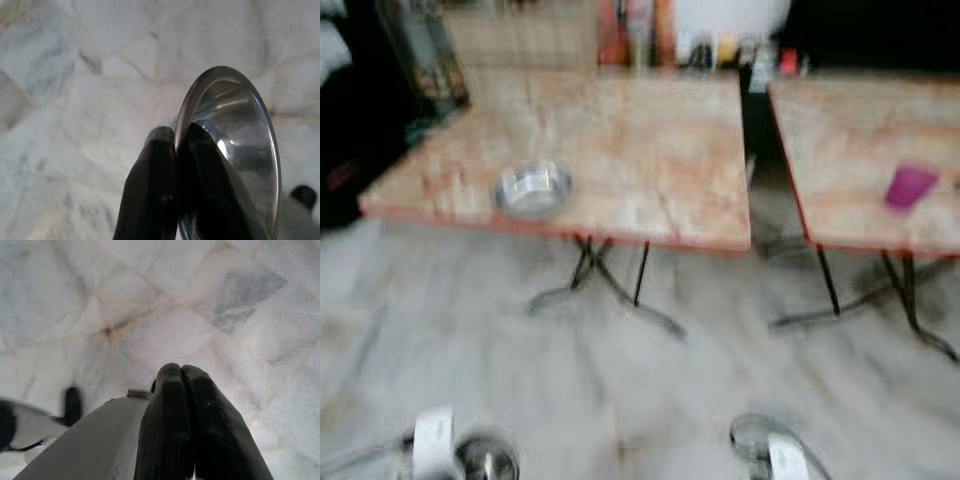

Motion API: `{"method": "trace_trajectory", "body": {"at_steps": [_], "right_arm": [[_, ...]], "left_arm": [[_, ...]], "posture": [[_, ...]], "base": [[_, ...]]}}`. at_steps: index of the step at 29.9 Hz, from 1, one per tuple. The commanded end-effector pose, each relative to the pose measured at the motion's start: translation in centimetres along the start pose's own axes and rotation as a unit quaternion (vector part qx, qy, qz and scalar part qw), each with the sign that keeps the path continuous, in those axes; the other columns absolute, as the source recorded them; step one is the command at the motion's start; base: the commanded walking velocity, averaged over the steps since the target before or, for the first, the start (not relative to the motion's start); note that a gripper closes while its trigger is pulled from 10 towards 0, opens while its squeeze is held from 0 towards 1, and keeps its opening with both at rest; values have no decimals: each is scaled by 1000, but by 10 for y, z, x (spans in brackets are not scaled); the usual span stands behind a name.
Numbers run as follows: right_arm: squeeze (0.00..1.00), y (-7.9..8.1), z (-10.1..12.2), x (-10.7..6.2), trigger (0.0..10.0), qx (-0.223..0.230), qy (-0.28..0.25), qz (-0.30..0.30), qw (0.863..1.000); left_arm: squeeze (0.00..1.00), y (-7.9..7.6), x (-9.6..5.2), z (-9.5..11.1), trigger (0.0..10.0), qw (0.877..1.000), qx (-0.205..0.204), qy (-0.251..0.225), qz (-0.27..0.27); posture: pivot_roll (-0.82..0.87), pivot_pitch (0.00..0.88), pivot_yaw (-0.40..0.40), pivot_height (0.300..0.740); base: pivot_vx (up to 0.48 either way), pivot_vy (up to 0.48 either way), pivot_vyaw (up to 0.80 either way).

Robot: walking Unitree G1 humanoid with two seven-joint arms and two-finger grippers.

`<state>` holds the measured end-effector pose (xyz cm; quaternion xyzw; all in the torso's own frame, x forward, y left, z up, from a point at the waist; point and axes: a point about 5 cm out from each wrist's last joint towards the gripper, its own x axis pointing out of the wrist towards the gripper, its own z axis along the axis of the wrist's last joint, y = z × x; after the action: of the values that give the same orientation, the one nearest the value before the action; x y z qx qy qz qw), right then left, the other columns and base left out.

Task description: Setting the table

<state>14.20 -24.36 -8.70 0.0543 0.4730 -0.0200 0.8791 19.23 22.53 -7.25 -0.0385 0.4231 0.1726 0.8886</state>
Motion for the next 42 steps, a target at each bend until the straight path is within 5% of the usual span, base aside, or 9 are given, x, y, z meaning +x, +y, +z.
{"method": "trace_trajectory", "body": {"at_steps": [1, 8, 26, 42], "right_arm": [[0, 4, -2, 1, 10000, 8, 4, 6, 1000], [0, 3, -2, 0, 10000, 3, 2, 7, 1000], [0, 4, -1, 1, 10000, 12, -3, 9, 1000], [0, 5, 1, 1, 10000, 12, -6, 9, 1000]], "left_arm": [[0, 6, 1, 3, 10000, 1000, 12, -5, 6], [0, 6, 1, 4, 10000, 1000, 13, -9, 6], [0, -2, 2, 20, 10000, 999, 14, -38, -3], [0, -9, 2, 24, 10000, 999, 24, -45, -12]], "posture": [[19, 23, 0, 740], [22, 4, -2, 740], [31, 25, -9, 740], [25, 41, -10, 740]], "base": [[0, 480, -769], [0, 480, -106], [0, 0, 0], [298, 0, 0]]}}
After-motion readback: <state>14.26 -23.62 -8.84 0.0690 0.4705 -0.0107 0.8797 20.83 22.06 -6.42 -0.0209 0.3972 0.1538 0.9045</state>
